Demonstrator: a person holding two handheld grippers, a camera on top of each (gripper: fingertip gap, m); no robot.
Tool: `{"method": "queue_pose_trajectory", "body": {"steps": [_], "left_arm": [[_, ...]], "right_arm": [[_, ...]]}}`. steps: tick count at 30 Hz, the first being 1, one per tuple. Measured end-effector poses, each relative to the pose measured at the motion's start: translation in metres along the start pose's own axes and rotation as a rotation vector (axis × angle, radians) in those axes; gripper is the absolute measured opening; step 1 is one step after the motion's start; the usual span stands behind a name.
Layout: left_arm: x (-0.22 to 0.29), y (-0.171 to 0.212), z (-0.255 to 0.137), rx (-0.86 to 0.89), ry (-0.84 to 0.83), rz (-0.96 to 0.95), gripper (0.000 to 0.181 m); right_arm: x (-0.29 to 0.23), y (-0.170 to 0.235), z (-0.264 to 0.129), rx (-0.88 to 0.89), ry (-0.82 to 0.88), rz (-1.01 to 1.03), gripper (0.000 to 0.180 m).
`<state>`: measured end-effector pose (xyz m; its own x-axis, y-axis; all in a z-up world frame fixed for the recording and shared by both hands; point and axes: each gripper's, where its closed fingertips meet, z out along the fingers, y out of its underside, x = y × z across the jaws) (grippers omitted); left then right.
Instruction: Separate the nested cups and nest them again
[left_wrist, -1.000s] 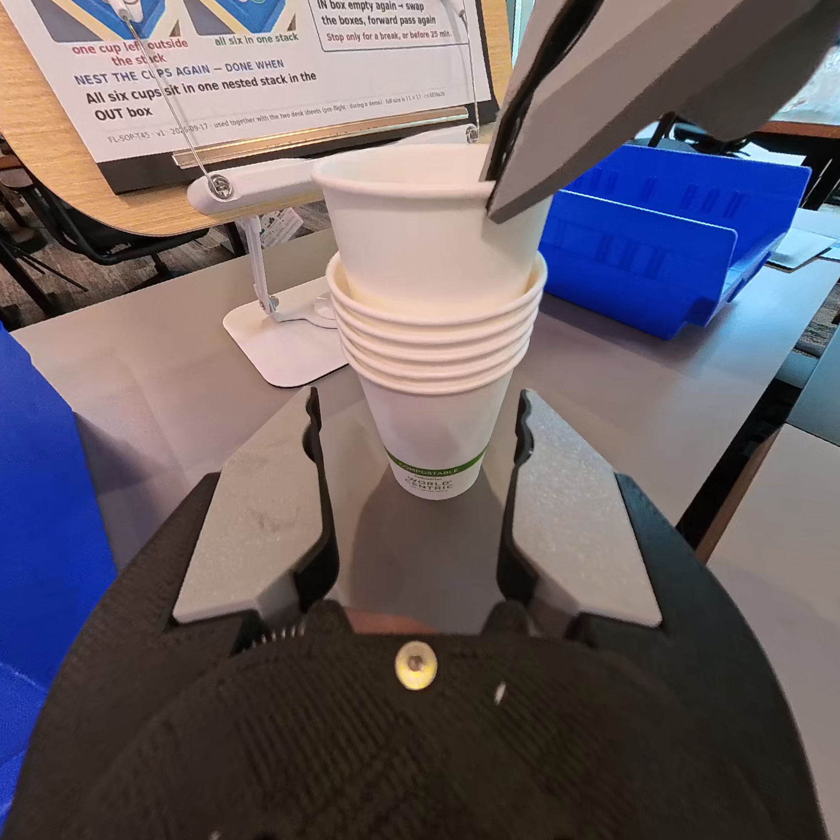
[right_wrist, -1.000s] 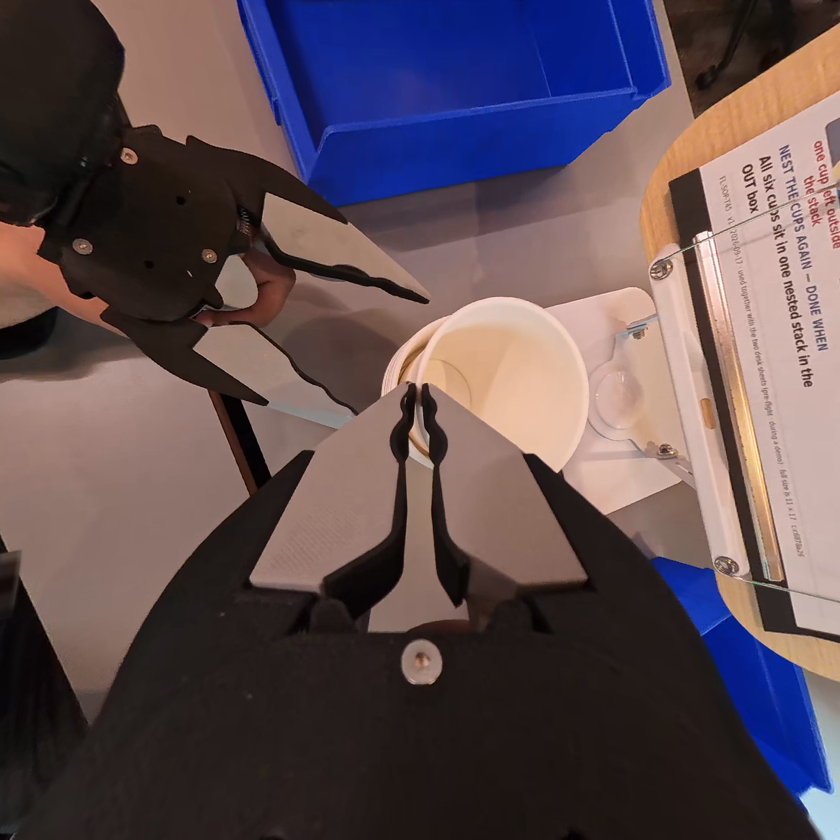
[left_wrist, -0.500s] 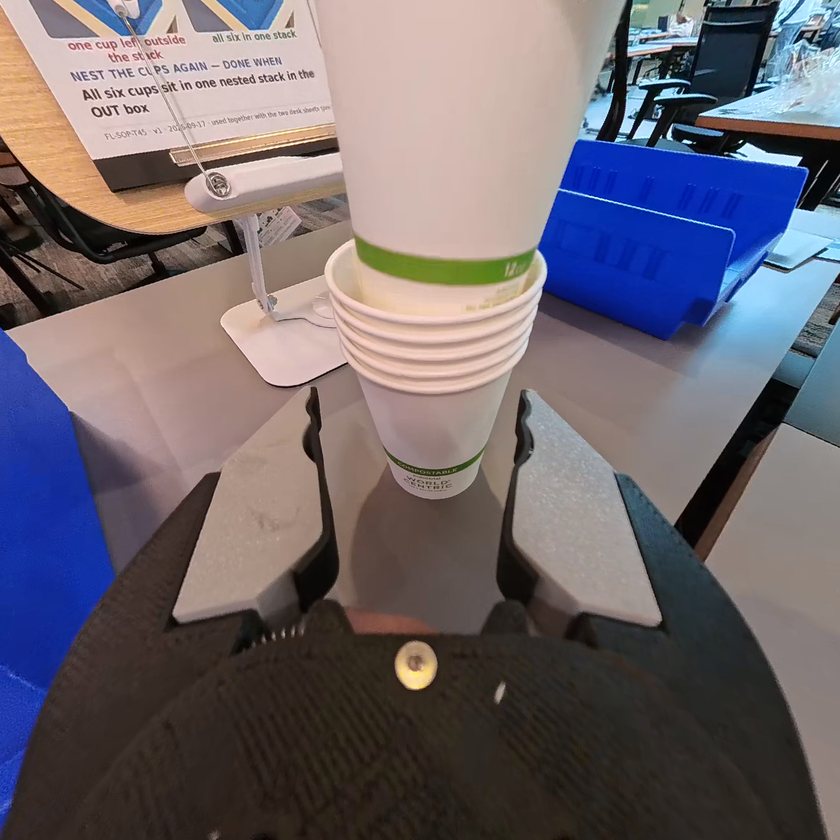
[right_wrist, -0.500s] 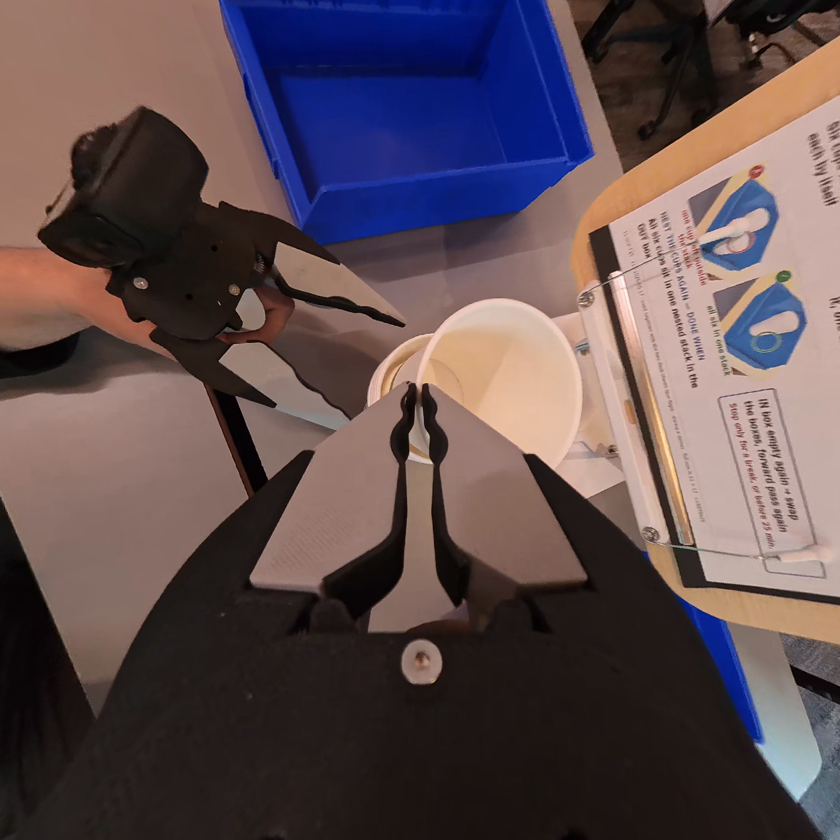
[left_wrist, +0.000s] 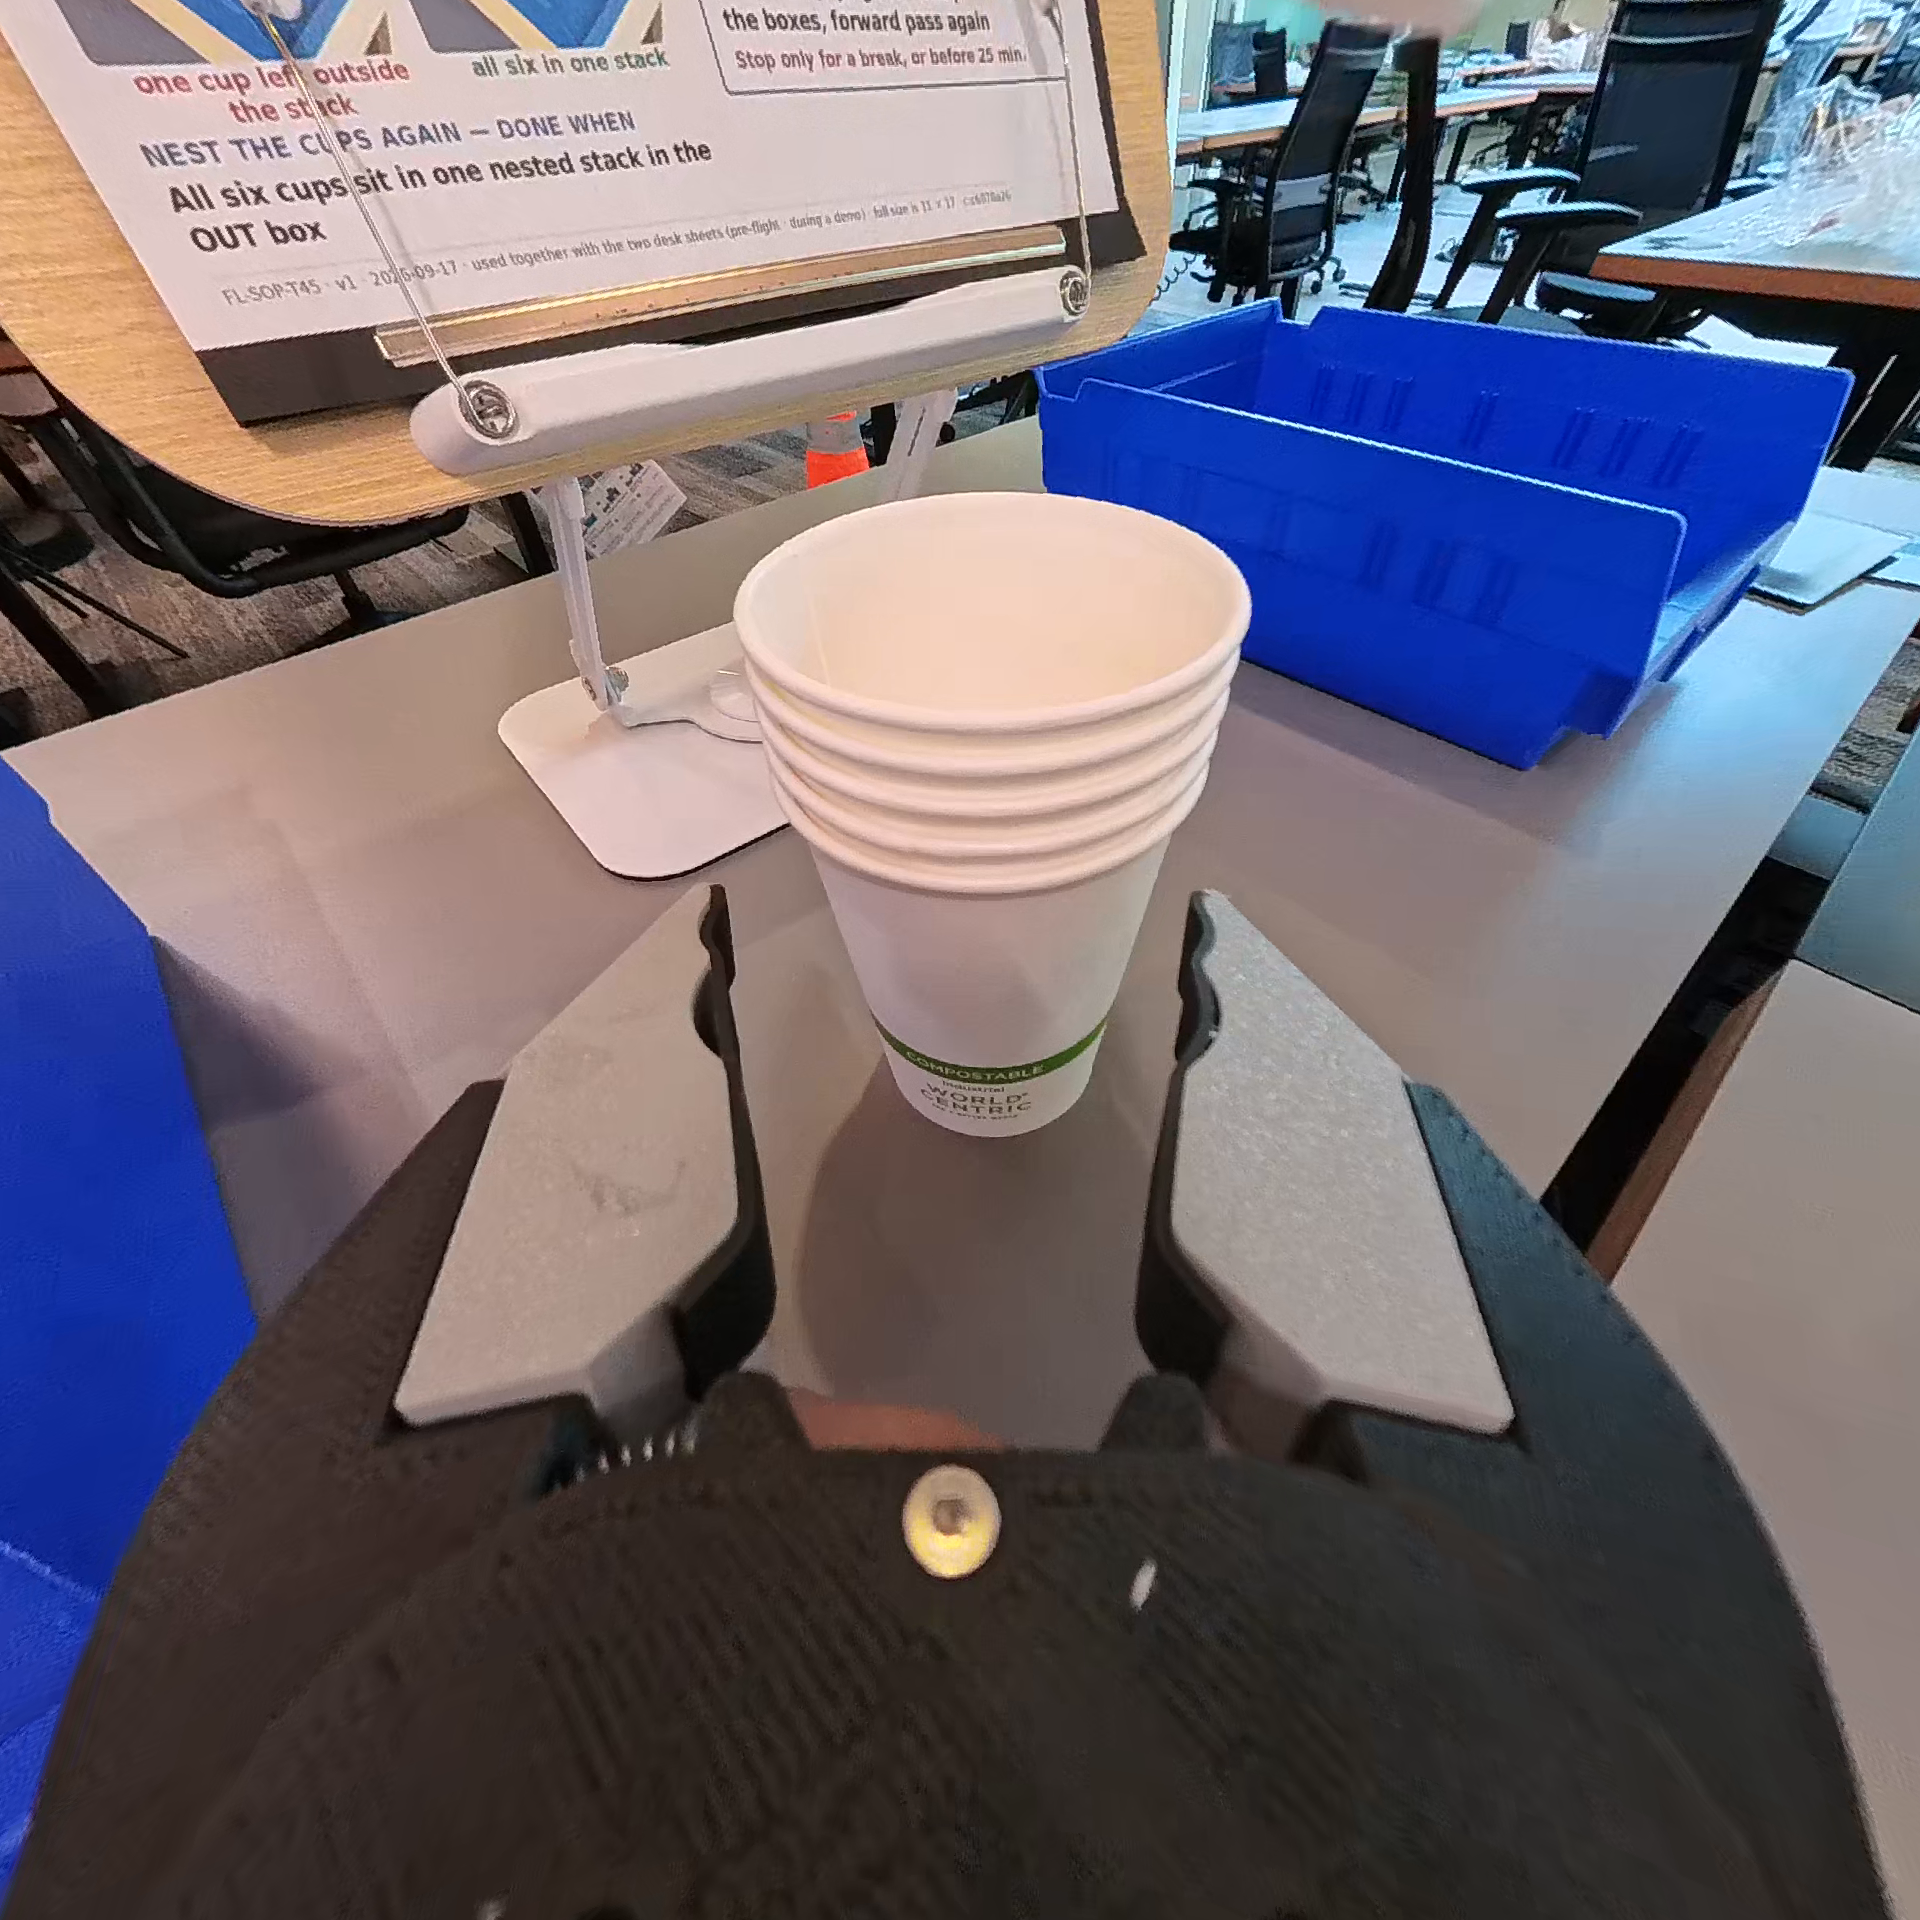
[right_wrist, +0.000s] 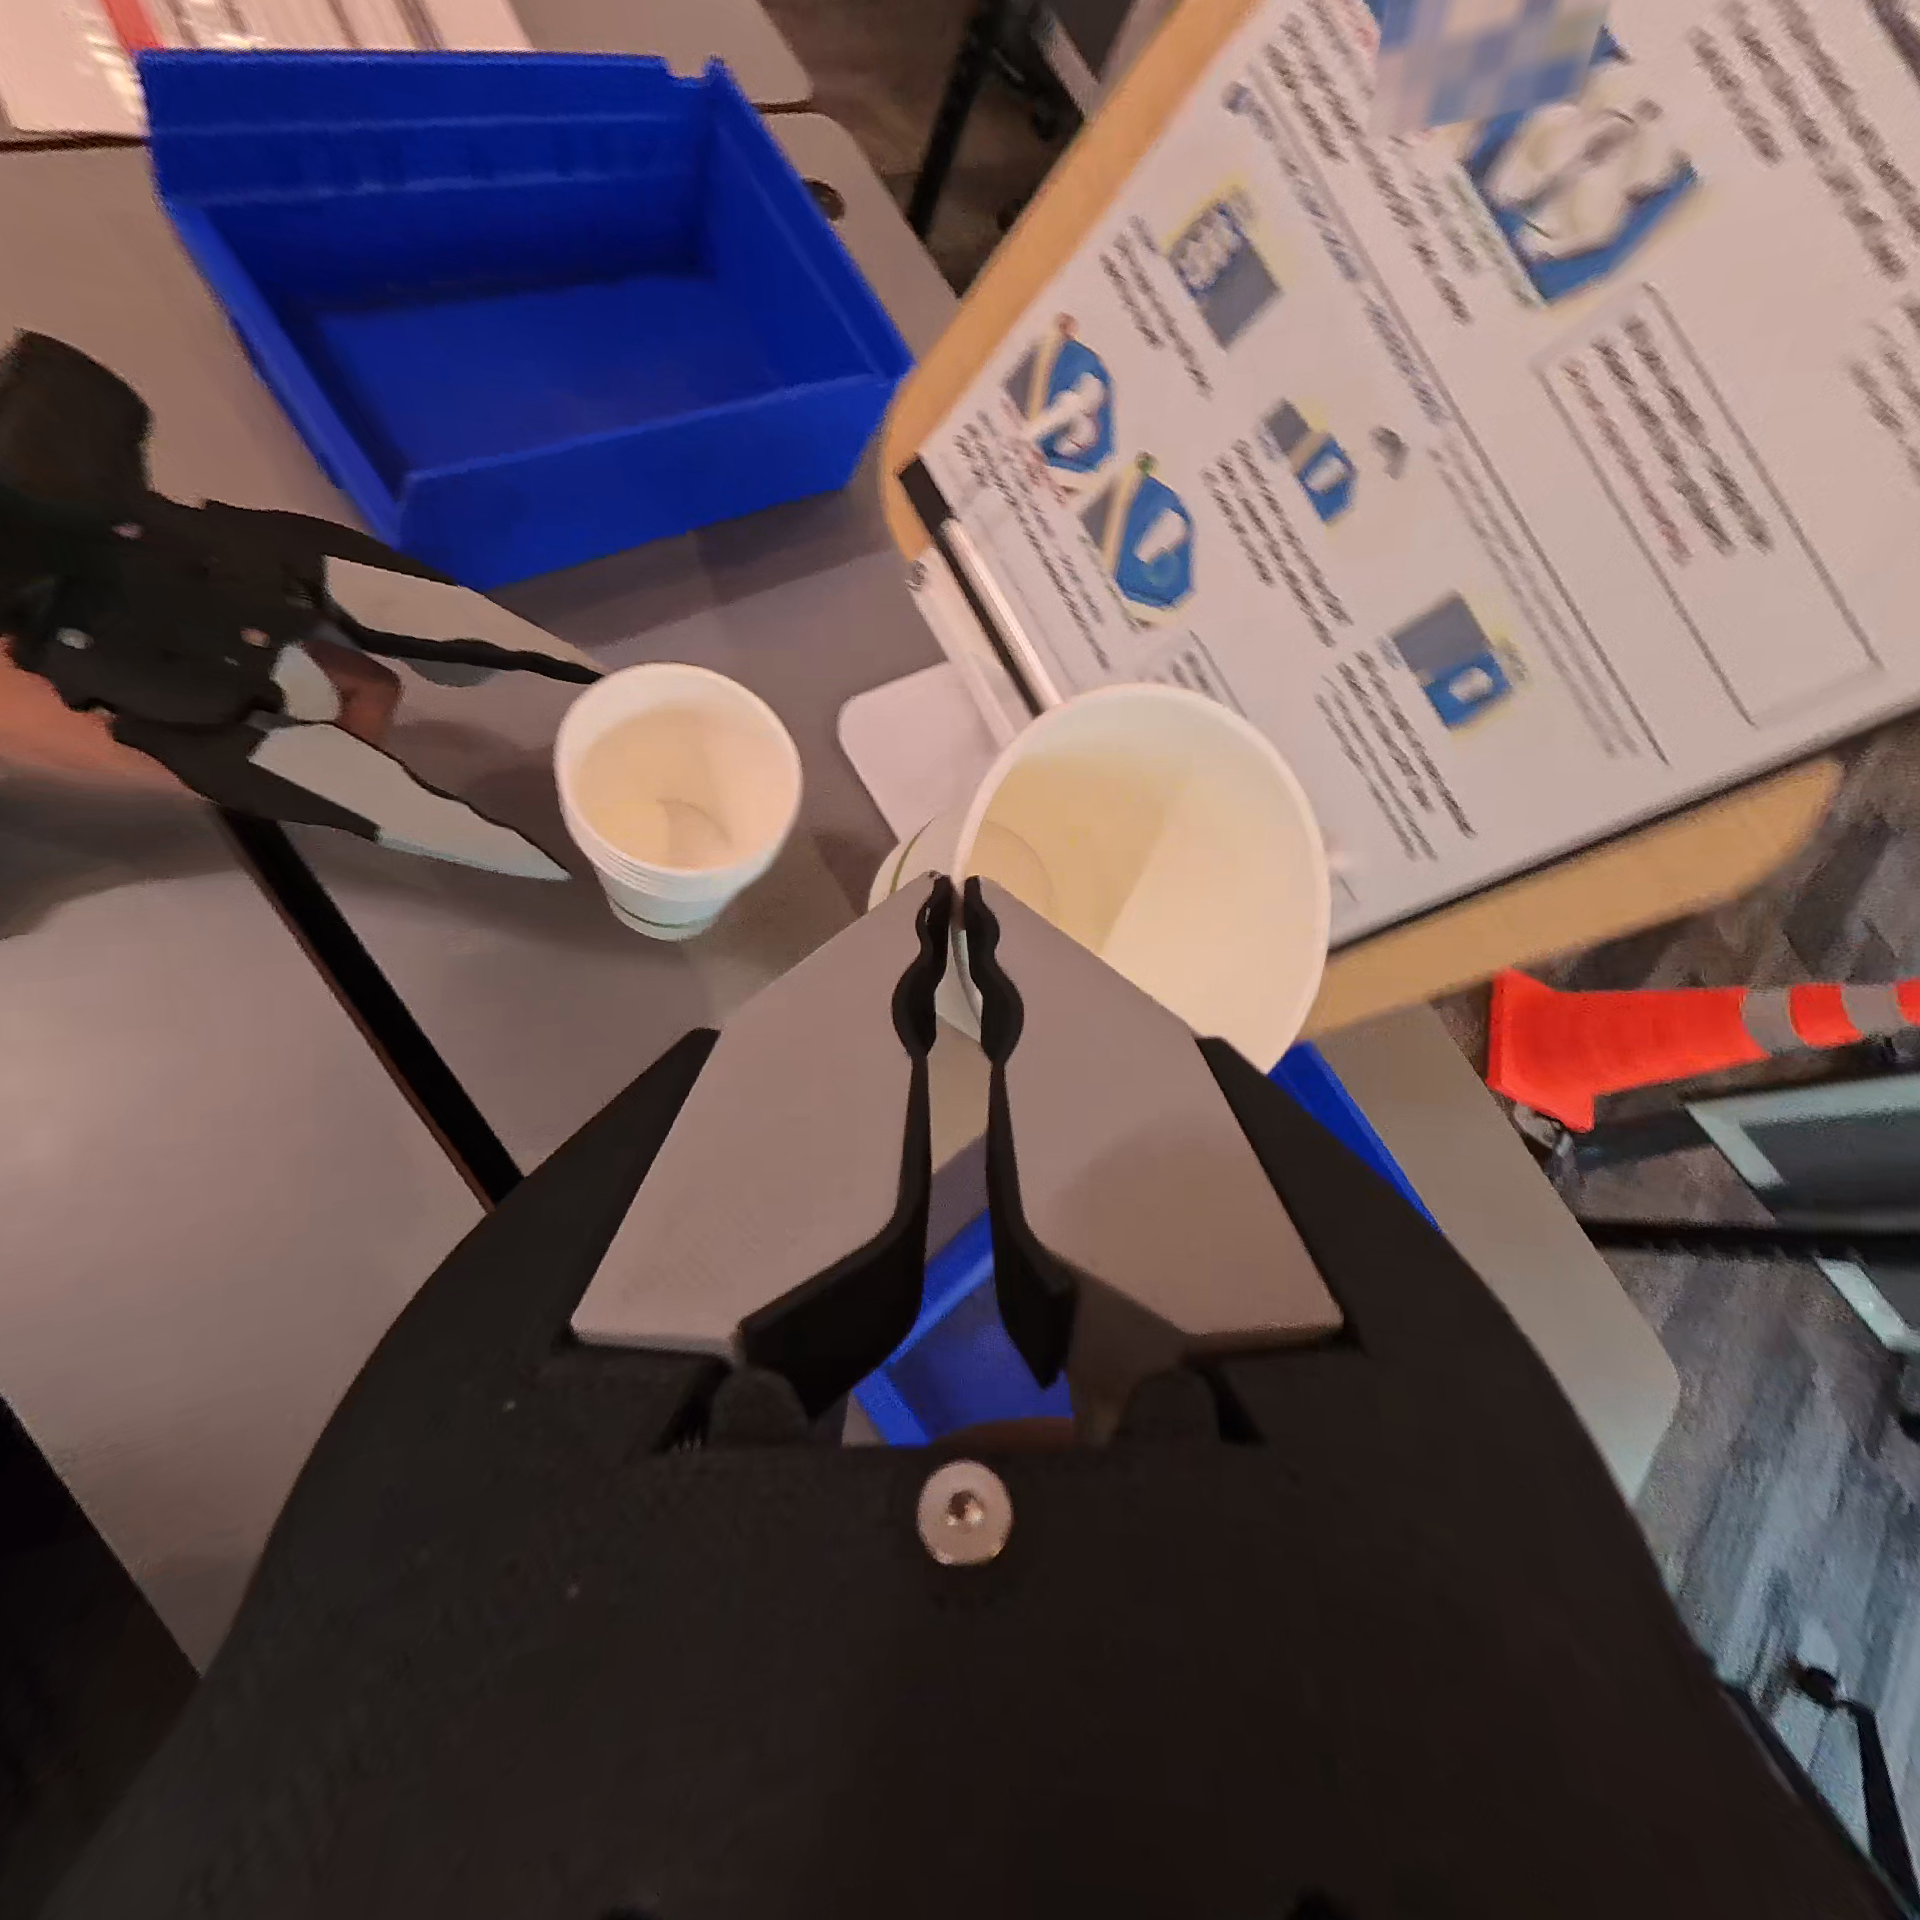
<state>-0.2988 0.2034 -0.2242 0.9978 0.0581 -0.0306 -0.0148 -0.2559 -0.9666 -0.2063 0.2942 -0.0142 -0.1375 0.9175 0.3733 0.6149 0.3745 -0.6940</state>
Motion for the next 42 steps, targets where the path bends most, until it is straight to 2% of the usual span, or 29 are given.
{"method": "queue_pose_trajectory", "body": {"steps": [6, 14, 35, 42], "left_arm": [[0.001, 0.001, 0.001, -0.003, 0.009, -0.005, 0.085], [0.001, 0.003, 0.003, -0.008, 0.005, 0.009, 0.085], [0.008, 0.009, 0.01, -0.026, 0.019, 0.026, 0.085], [0.006, 0.013, 0.013, -0.044, 0.013, 0.019, 0.085]], "right_arm": [[0.058, 0.062, -0.035, -0.039, 0.105, 0.124, 0.0], [0.089, 0.145, -0.04, -0.127, 0.141, 0.247, 0.0], [0.087, 0.254, 0.013, -0.376, 0.129, 0.281, 0.0], [0.085, 0.278, 0.024, -0.42, 0.112, 0.296, 0.0]]}}
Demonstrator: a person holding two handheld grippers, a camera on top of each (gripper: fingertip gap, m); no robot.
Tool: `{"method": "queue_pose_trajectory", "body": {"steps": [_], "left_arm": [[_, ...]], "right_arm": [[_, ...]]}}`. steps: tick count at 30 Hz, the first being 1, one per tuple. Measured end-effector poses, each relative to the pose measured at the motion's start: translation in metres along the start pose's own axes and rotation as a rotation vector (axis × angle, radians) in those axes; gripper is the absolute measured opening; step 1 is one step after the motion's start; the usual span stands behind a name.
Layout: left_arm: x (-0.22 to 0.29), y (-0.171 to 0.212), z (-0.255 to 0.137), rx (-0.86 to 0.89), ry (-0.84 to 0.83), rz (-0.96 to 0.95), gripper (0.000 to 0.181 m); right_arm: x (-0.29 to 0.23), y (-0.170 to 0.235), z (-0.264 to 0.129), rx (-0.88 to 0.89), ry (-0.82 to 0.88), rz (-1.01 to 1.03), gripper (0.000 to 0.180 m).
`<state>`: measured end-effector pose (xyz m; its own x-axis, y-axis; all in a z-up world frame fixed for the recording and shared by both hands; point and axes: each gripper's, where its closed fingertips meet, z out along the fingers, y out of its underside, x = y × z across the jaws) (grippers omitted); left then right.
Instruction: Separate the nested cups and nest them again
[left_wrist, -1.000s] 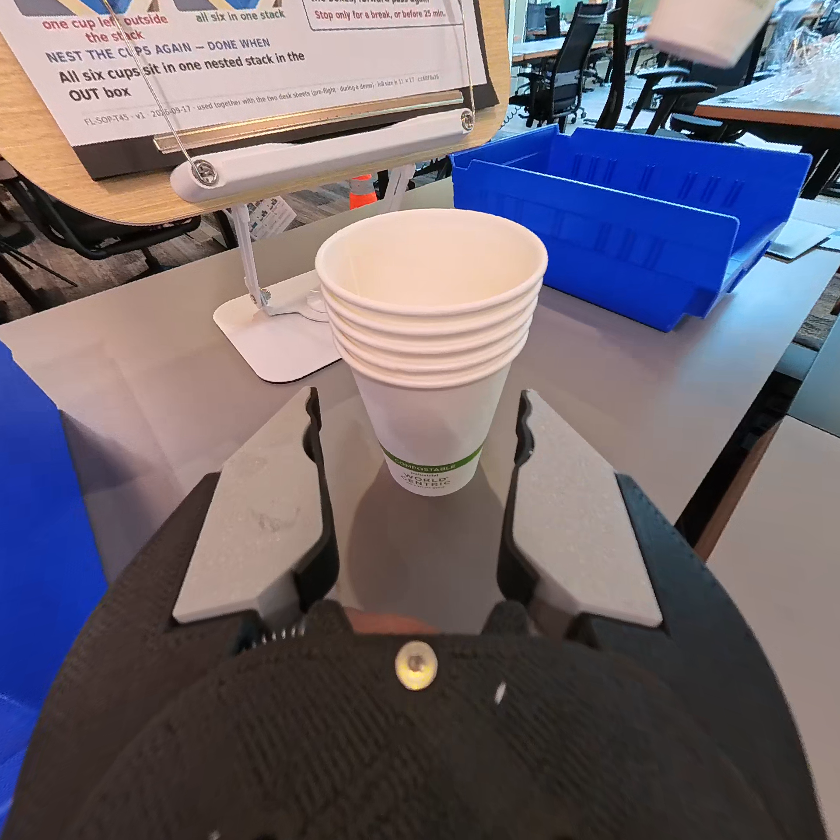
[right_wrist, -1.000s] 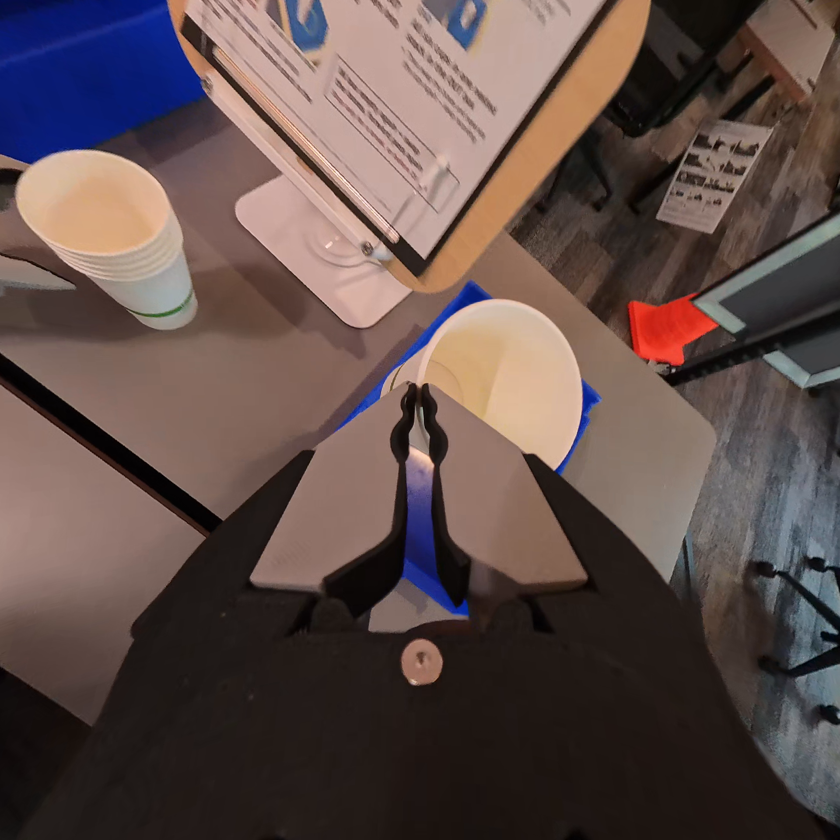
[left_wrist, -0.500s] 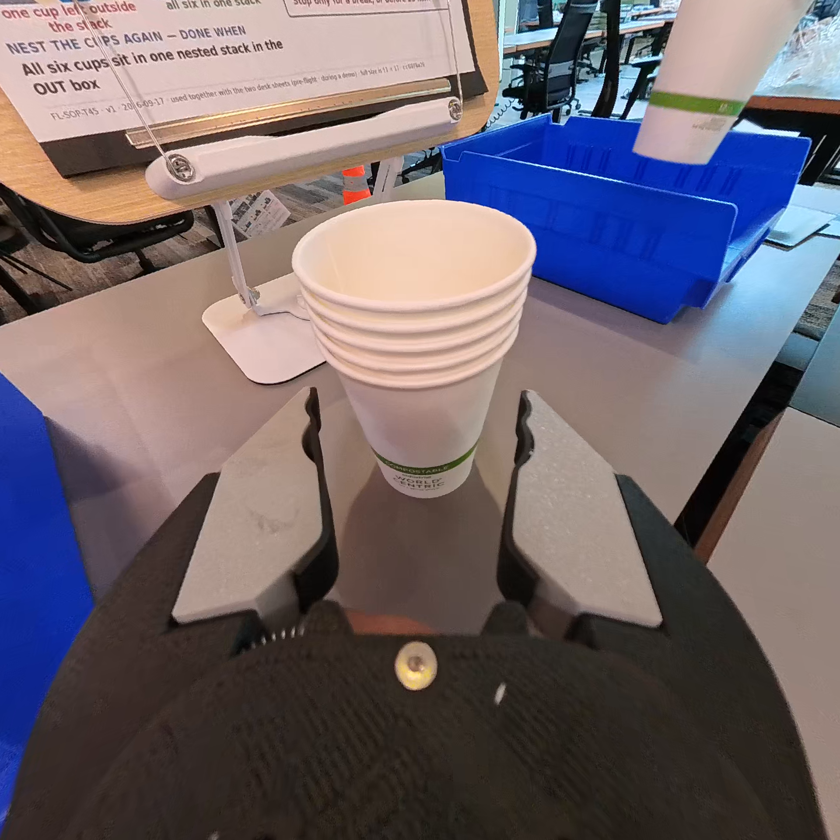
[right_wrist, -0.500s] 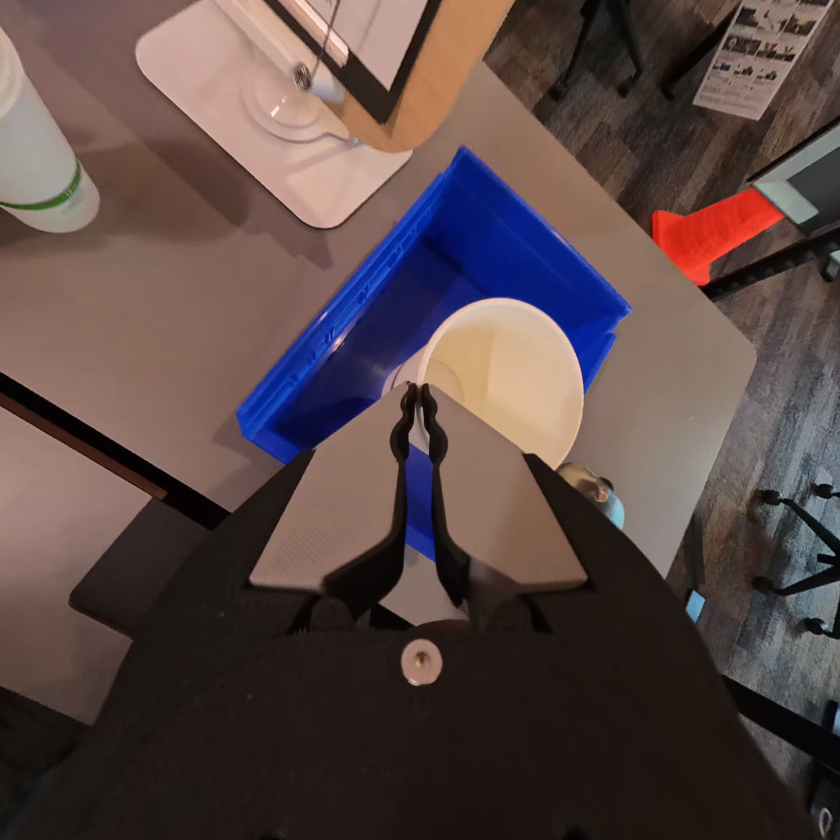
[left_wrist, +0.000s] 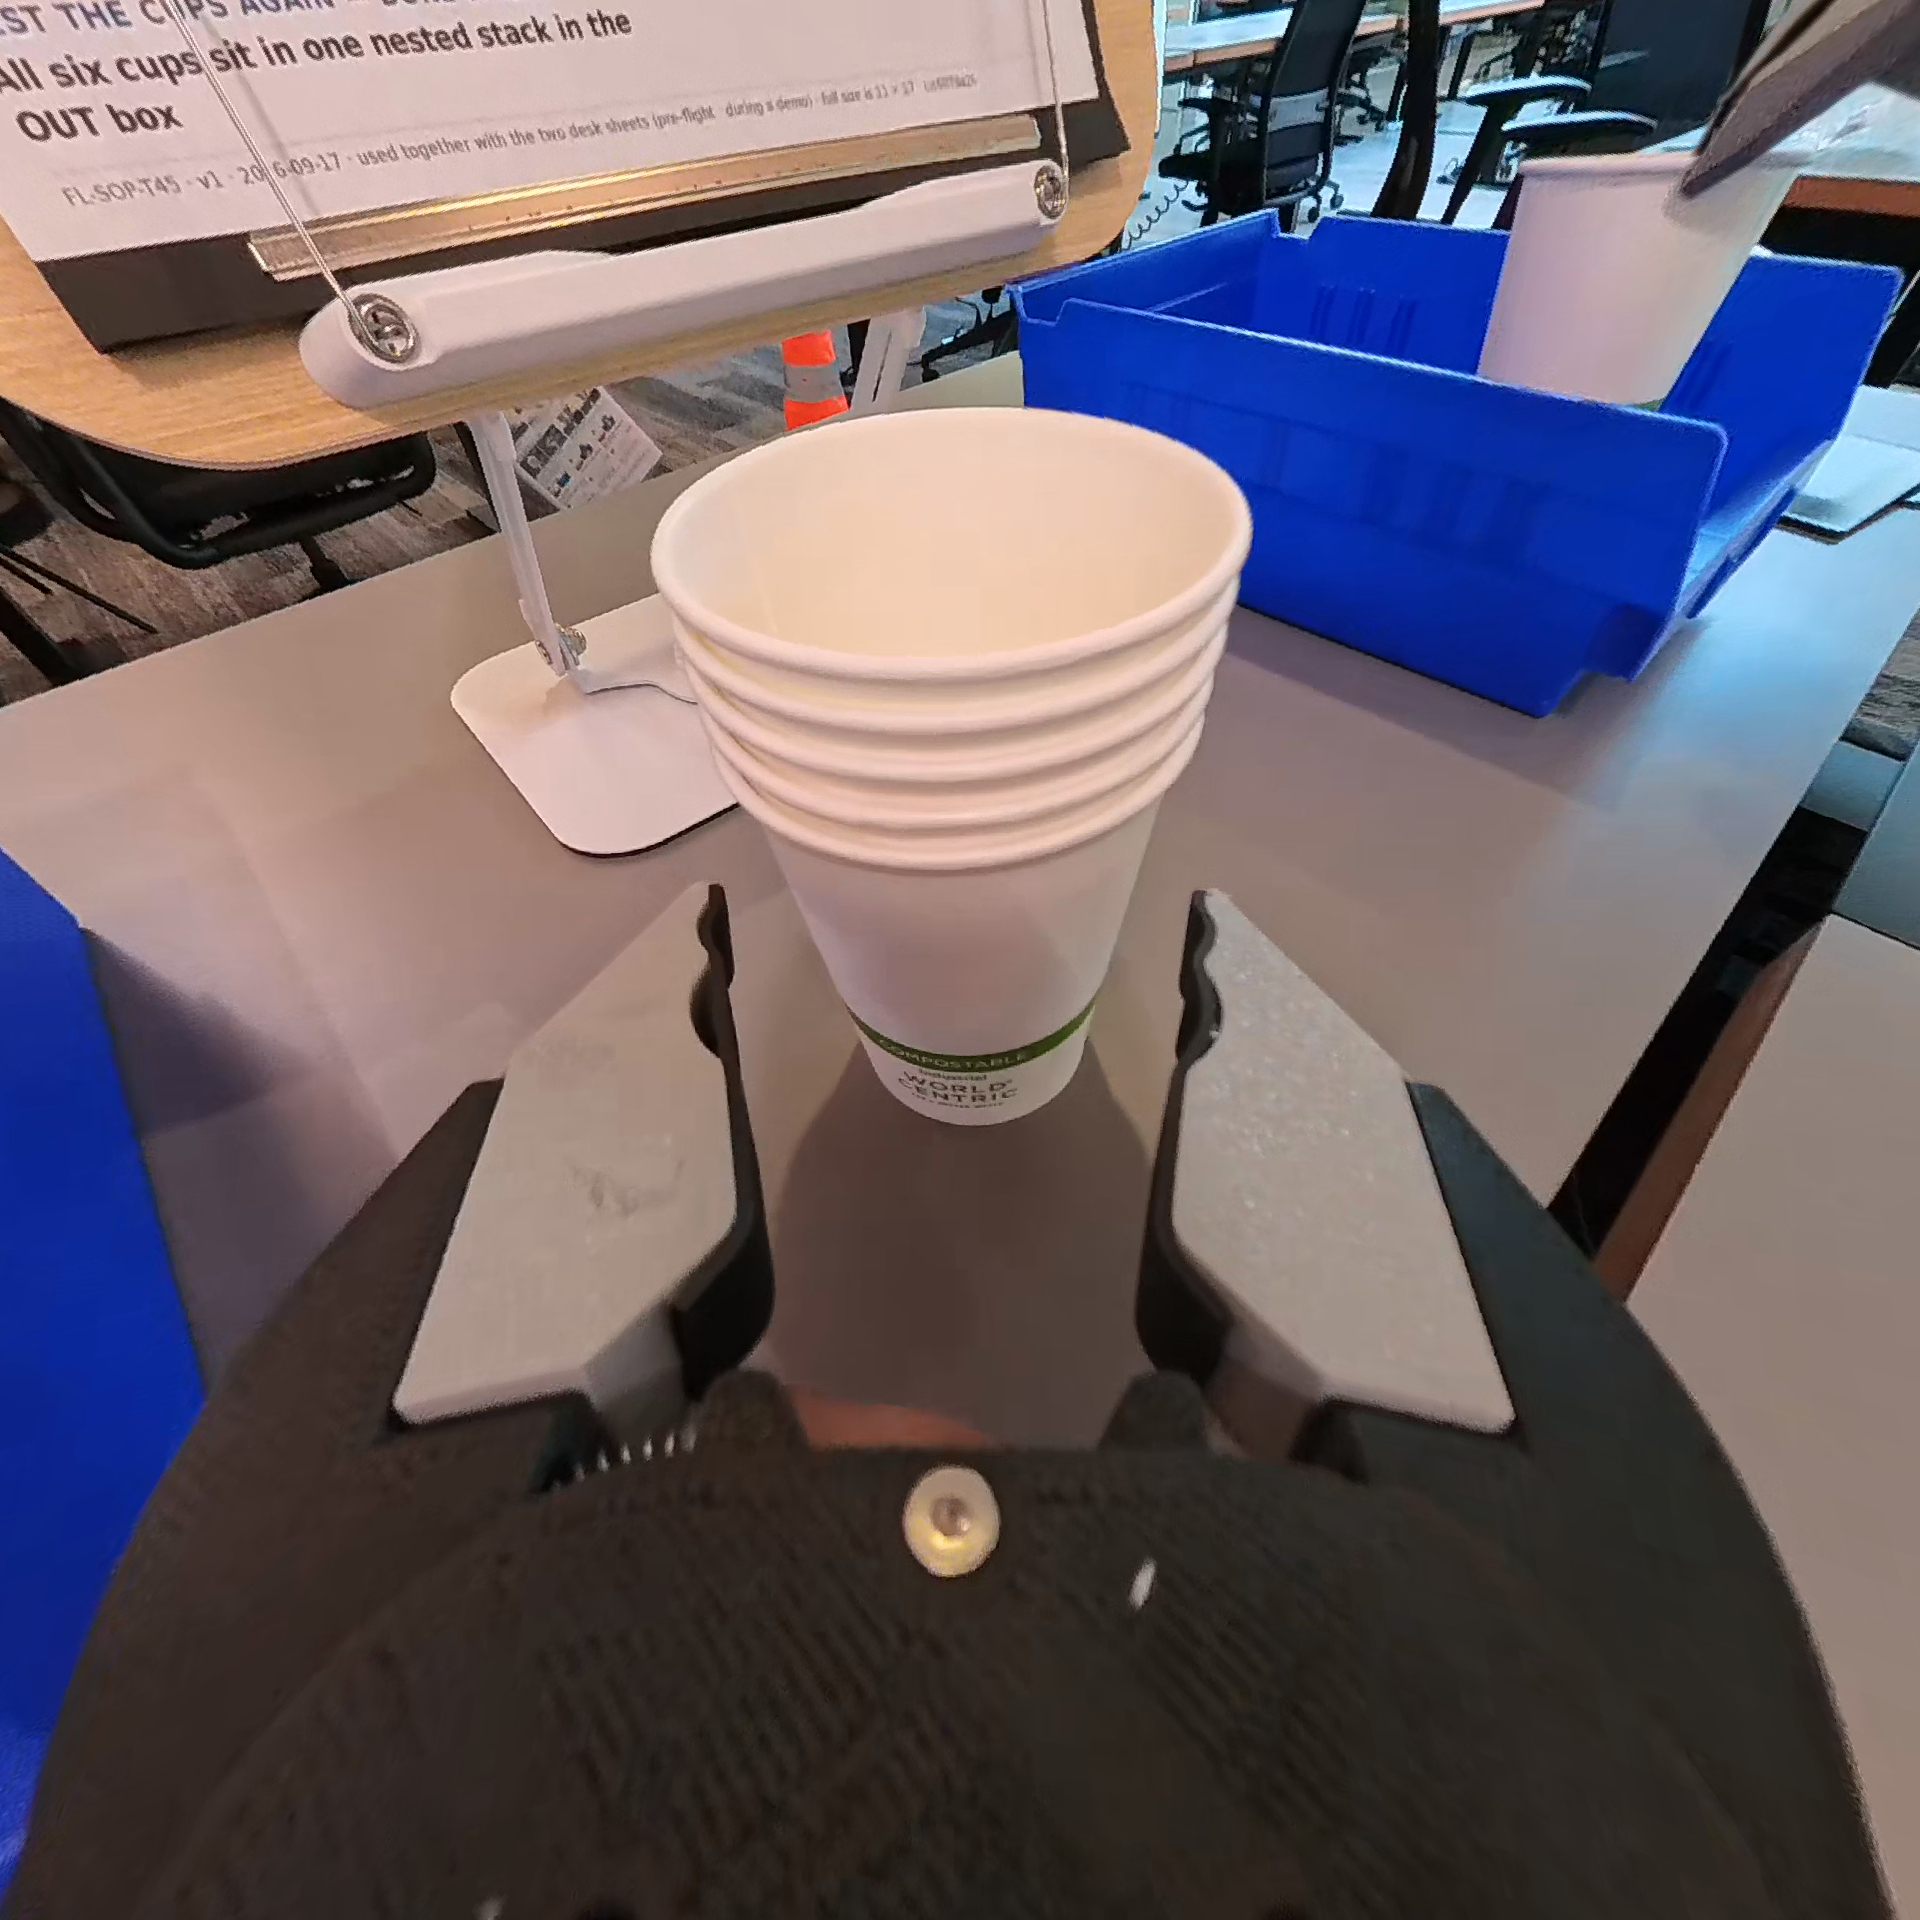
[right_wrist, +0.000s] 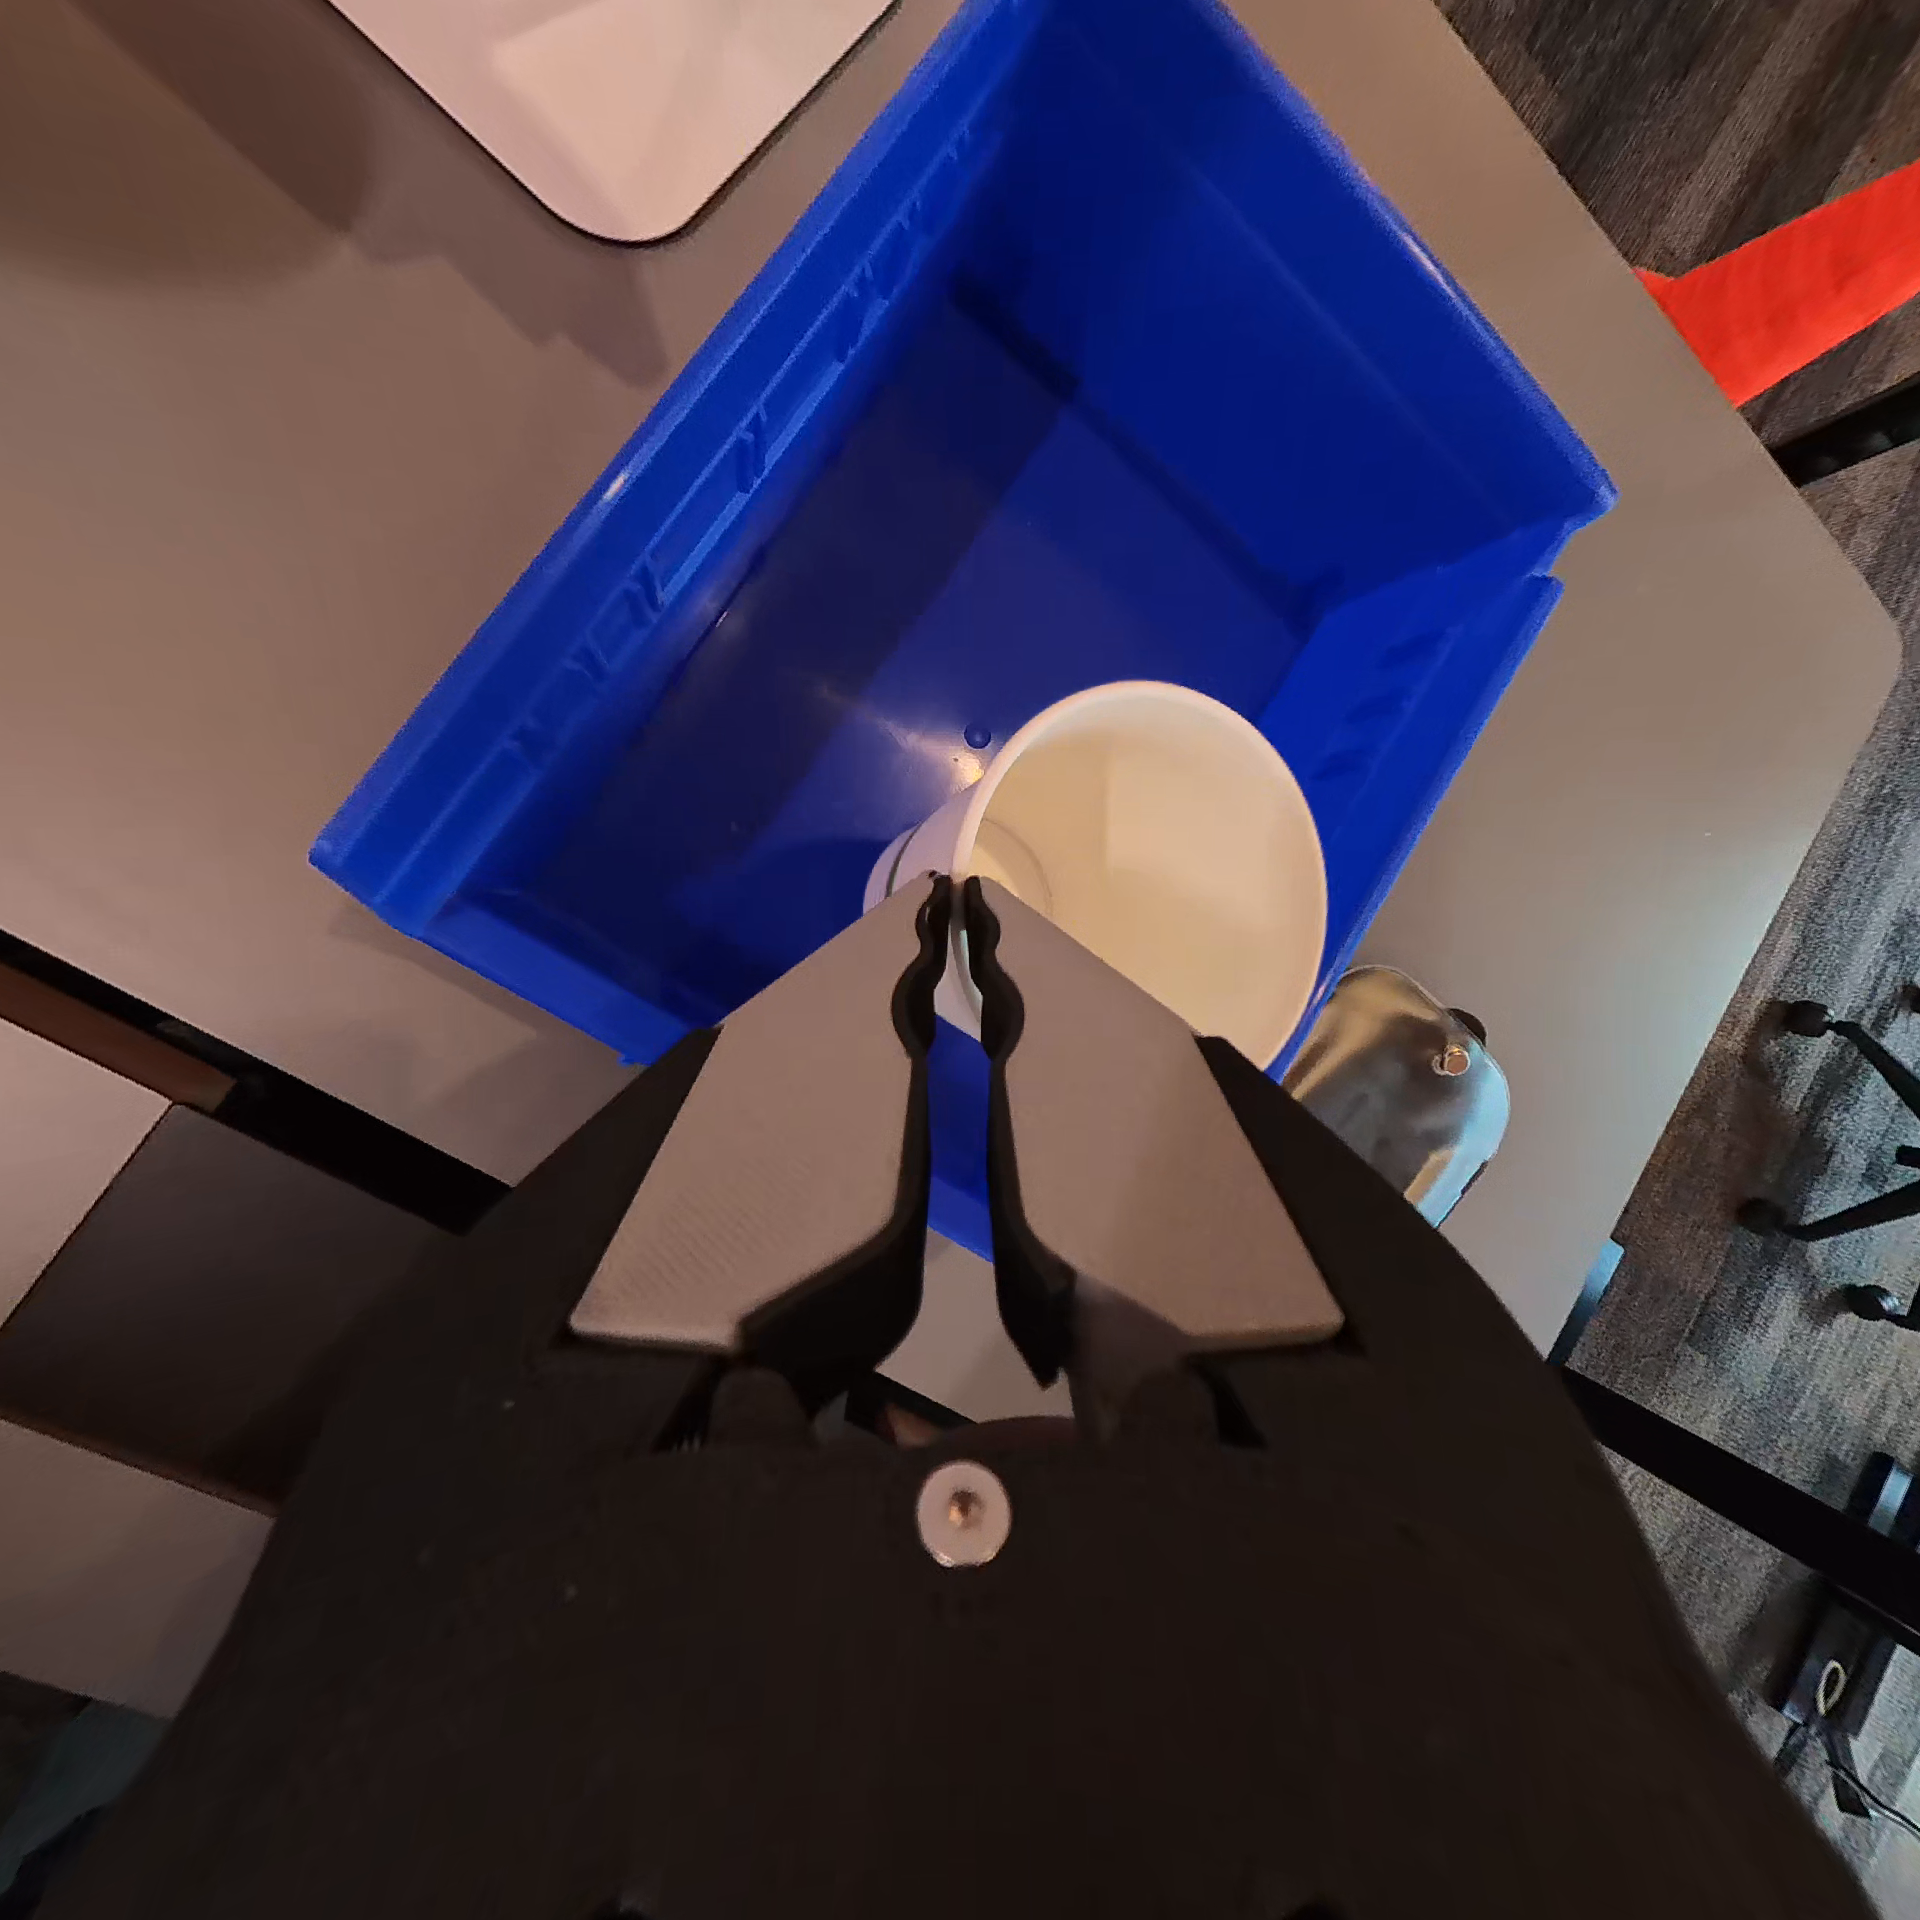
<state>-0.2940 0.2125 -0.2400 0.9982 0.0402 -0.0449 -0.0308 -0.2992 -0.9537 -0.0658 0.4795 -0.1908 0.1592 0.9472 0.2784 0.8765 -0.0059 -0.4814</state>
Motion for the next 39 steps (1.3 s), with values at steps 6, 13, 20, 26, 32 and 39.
{"method": "queue_pose_trajectory", "body": {"steps": [6, 13, 20, 26, 32, 39], "left_arm": [[-0.001, 0.002, 0.002, -0.009, -0.007, 0.004, 0.085], [-0.001, 0.003, 0.003, -0.014, -0.007, 0.006, 0.085], [-0.001, 0.002, 0.002, -0.011, -0.007, 0.004, 0.085], [-0.001, 0.001, 0.001, -0.007, -0.005, 0.003, 0.085], [-0.001, 0.002, 0.002, -0.009, -0.002, 0.004, 0.085], [-0.002, 0.003, 0.002, -0.011, -0.006, 0.001, 0.085]], "right_arm": [[0.002, 0.007, 0.007, -0.016, -0.008, 0.001, 0.0], [0.003, 0.016, 0.016, -0.035, -0.012, 0.005, 0.0], [0.003, 0.014, 0.015, -0.031, -0.01, 0.004, 0.0], [0.002, 0.014, 0.014, -0.034, -0.008, 0.005, 0.0], [0.002, 0.012, 0.013, -0.03, -0.002, 0.003, 0.001], [0.002, 0.009, 0.009, -0.019, 0.003, -0.003, 0.0]]}}
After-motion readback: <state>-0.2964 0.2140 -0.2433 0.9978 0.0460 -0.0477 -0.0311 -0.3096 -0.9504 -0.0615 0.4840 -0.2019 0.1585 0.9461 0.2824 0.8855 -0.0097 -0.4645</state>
